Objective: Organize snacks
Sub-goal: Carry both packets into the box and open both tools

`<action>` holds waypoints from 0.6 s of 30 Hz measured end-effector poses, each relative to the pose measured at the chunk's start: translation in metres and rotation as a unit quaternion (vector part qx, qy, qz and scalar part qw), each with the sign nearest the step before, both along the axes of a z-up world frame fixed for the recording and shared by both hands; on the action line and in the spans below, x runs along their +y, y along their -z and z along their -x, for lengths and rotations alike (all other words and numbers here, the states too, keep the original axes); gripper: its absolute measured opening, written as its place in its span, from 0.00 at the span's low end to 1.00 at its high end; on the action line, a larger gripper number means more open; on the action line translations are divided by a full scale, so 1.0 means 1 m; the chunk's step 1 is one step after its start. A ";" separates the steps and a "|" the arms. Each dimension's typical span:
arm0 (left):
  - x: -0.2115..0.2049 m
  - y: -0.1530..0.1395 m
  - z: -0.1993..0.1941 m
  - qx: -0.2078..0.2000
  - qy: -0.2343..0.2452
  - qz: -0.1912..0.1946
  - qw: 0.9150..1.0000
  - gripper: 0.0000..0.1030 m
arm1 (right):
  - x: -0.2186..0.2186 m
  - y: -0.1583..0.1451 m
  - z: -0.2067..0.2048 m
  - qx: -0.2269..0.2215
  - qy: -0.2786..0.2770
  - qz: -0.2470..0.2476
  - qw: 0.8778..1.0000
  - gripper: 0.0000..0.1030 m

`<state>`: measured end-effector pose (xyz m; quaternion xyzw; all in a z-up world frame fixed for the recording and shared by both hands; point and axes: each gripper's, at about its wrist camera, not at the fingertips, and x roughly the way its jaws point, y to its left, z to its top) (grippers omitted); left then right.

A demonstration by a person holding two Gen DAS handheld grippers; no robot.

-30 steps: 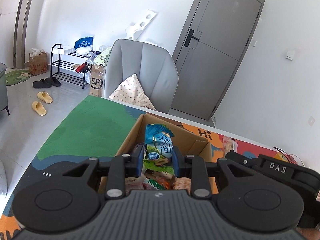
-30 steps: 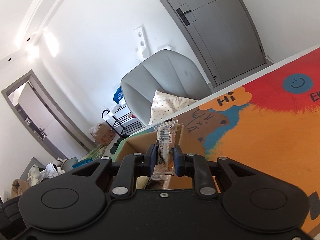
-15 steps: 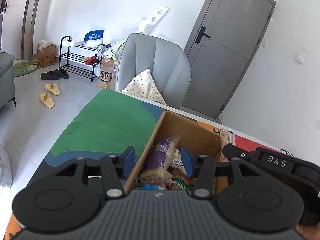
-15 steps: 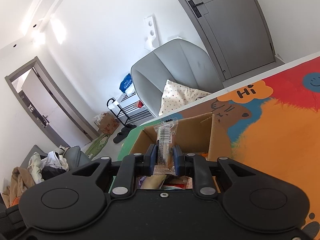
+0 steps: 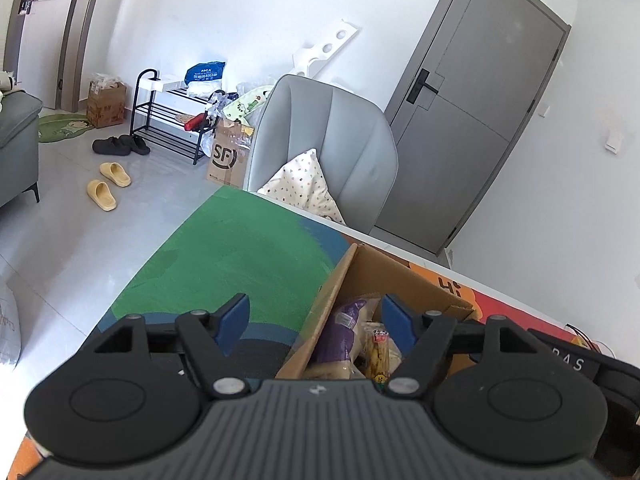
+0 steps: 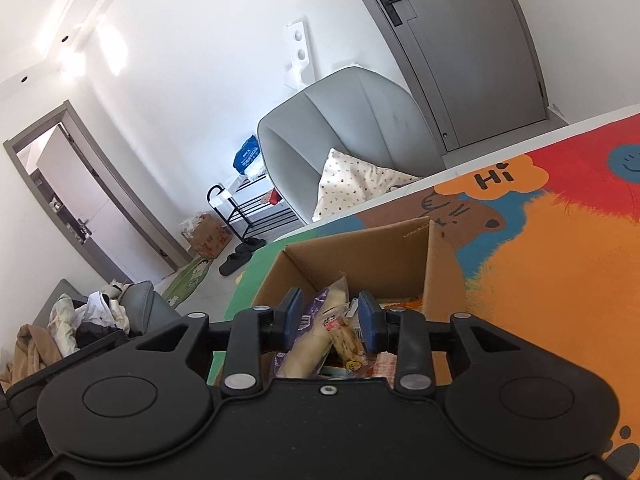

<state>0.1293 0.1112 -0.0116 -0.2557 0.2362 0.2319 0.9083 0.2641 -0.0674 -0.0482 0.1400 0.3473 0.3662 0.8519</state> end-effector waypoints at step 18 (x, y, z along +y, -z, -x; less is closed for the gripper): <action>-0.025 -0.006 0.004 0.013 0.026 -0.007 1.000 0.90 | -0.053 -0.010 0.027 -0.021 0.059 0.027 0.998 0.54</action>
